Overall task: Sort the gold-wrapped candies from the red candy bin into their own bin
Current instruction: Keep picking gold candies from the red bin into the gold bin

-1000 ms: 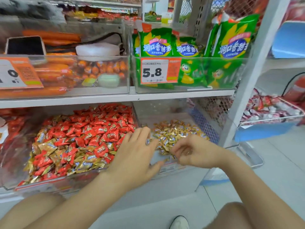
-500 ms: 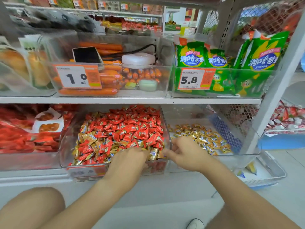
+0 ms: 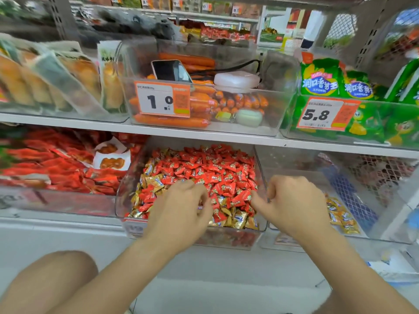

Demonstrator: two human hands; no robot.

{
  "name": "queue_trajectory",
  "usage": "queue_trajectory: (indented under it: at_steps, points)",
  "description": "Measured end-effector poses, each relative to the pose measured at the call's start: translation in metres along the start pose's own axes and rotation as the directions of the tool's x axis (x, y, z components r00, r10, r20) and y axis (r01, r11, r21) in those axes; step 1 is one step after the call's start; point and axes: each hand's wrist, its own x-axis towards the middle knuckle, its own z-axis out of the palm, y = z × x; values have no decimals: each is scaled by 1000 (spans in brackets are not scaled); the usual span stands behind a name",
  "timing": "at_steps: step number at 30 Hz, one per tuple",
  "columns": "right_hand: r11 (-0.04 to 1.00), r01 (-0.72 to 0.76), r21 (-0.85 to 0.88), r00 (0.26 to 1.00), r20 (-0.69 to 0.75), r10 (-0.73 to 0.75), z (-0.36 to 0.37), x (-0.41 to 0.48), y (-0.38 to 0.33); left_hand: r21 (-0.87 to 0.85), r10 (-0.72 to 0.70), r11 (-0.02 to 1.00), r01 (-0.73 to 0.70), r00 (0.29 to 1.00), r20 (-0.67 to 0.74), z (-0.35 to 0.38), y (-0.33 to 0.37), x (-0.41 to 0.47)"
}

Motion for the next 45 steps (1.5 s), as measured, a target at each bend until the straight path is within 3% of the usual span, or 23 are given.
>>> queue_trajectory:
  at_steps: [2, 3, 5, 8, 11, 14, 17, 20, 24, 29, 32, 34, 39, 45]
  points:
    - [972, 173, 160, 984, 9, -177, 0, 3, -9, 122, -153, 980, 155, 988, -23, -4, -21, 5]
    - [937, 269, 223, 953, 83, -293, 2, 5, -13, 189, -224, 957, 220, 975, -1, -3, -32, 6]
    - [875, 396, 278, 833, 293, -470, 11, 9, -19, 142, -240, 963, 230, 969, 57, 0, -44, 8]
    - [863, 459, 209, 736, 454, -502, 26, 20, -17, -166, 55, 986, -20, 977, 207, 1, -38, 12]
    - [833, 525, 175, 714, 441, -543, 34, 23, -15, -292, 248, 948, -131, 877, 411, 9, -23, 18]
    - [815, 540, 208, 731, 364, -577, 35, 23, -22, -167, 335, 942, -291, 828, 450, 21, -20, 27]
    - [809, 524, 267, 749, 308, -587, 41, 25, -29, 33, 305, 932, -361, 831, 465, 18, -19, 35]
    - [808, 494, 320, 753, 307, -582, 48, 29, -30, 152, 185, 945, -288, 860, 476, 13, -25, 38]
    - [804, 436, 404, 808, 217, -547, 49, 31, -33, 182, 70, 968, -170, 887, 456, 10, -42, 34]
    - [815, 347, 464, 869, 168, -466, 28, 26, -34, 141, 78, 975, -172, 857, 509, 6, -46, 31]
    - [789, 209, 578, 924, 148, -353, 17, 23, -29, 150, 151, 961, -231, 899, 411, 8, -42, 33]
    - [766, 178, 617, 931, 146, -334, 11, 22, -25, 49, 188, 974, -222, 906, 379, 9, -41, 32]
    - [774, 227, 591, 870, 235, -434, 8, 25, -15, -179, 246, 968, -177, 820, 517, 10, -42, 36]
    - [805, 313, 505, 785, 340, -518, 11, 21, -8, -223, 331, 943, -246, 720, 610, 19, -43, 53]
